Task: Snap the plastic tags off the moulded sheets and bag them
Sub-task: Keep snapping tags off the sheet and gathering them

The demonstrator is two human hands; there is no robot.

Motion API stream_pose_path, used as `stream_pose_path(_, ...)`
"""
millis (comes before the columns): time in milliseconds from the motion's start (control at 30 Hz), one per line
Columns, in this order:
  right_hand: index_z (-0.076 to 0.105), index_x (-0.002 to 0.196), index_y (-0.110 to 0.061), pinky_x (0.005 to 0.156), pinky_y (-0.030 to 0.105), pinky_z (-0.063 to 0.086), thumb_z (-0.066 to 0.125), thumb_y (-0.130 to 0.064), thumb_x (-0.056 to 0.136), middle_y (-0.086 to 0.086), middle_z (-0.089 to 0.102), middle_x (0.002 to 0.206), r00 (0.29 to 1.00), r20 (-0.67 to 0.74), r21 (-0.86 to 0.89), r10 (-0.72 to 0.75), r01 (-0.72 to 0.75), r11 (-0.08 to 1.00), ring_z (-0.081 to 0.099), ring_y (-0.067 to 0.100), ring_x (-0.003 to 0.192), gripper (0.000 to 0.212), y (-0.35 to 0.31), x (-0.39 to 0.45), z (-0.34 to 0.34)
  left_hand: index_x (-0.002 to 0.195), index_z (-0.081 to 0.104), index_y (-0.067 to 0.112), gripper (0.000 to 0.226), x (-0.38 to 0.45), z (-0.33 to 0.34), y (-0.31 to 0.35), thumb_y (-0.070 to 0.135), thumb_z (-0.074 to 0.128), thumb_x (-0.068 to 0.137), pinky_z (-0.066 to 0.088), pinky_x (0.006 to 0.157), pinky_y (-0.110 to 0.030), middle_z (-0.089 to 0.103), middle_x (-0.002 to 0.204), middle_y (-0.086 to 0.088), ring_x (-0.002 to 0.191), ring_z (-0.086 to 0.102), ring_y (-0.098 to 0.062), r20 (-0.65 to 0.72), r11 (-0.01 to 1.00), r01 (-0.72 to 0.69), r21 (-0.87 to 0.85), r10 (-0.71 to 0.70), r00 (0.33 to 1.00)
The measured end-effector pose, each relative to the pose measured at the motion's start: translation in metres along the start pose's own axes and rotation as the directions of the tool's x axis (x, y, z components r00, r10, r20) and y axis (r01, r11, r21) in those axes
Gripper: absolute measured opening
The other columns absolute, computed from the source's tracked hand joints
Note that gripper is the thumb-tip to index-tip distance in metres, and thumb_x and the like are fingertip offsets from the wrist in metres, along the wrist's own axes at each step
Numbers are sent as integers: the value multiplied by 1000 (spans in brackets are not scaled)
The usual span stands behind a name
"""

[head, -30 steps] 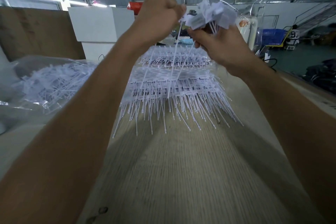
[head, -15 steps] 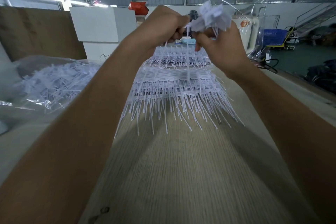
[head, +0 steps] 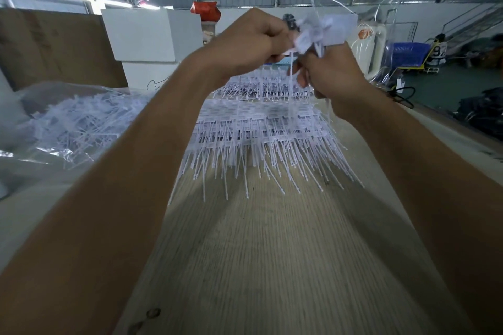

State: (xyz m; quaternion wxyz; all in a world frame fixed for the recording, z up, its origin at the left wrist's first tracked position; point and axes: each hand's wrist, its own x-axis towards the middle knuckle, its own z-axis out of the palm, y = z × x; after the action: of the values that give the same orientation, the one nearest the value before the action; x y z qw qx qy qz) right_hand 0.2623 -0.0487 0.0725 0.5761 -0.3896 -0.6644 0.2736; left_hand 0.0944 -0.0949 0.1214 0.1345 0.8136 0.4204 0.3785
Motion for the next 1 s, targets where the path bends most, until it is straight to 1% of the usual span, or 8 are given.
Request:
stream_pose_path(67,64,93,-13,36,18,27,55,-24,104,-1,65,66,970,-153,73,187,-178,981,44,3,39,18,10,7,-14,73,58,11,31,-3,-5,6,22,54,103,43,63,-19,55,68,0,61,49,-7,49,991,-69,-114,75,996)
stream_pose_path(167,63,74,-15,40,19,24,52,-30,105,-7,55,49,932,-187,128,311,-291,948,35,6,39,36,20,7,-35,78,62,12,29,1,-11,11,25,55,103,46,64,-17,61,70,4,63,56,-4,-79,978,-134,-163,122,989)
stream_pose_path(400,61,77,-14,48,22,51,48,-38,106,-2,60,53,989,40,115,142,-146,983,60,11,48,39,-3,-2,-14,102,68,23,18,-3,-3,-4,14,52,103,44,63,-23,62,89,1,68,53,-4,31,991,44,126,-48,998)
stream_pose_path(467,60,84,-12,45,22,48,48,-38,106,-2,55,51,993,61,52,104,-107,993,55,12,44,36,-6,-5,-7,110,70,18,19,-3,-4,-6,13,53,103,51,70,-29,68,98,-7,73,63,-10,35,989,34,143,-39,999)
stream_pose_path(633,62,81,-19,45,14,41,48,-28,106,-14,56,52,1000,22,-30,2,-1,1000,49,0,46,30,-4,-6,-8,117,69,9,20,-2,-7,-13,11,58,101,47,56,-12,71,85,-7,62,63,-4,-40,995,23,95,-19,999)
stream_pose_path(800,63,87,-18,51,25,47,49,-29,106,-8,57,64,993,-116,20,-3,5,1000,48,3,49,27,-7,-2,-11,109,66,8,11,-1,-5,-13,11,60,99,47,56,-11,73,83,-7,62,64,-3,7,996,24,83,-25,1000)
stream_pose_path(900,61,87,-28,54,16,39,56,-30,102,-13,67,78,985,-149,25,-93,97,995,50,-7,51,16,-9,-3,-8,105,65,10,8,-1,-5,-13,12,61,99,48,56,-11,73,80,-4,62,64,-4,7,997,28,67,-29,1000)
stream_pose_path(1000,58,92,-28,49,11,37,66,-18,95,-20,61,67,982,-171,91,-78,95,991,50,-11,50,14,-13,-3,-4,106,66,10,9,0,-5,-14,13,64,98,50,58,-13,74,80,-2,62,65,-4,-11,998,48,48,-48,999)
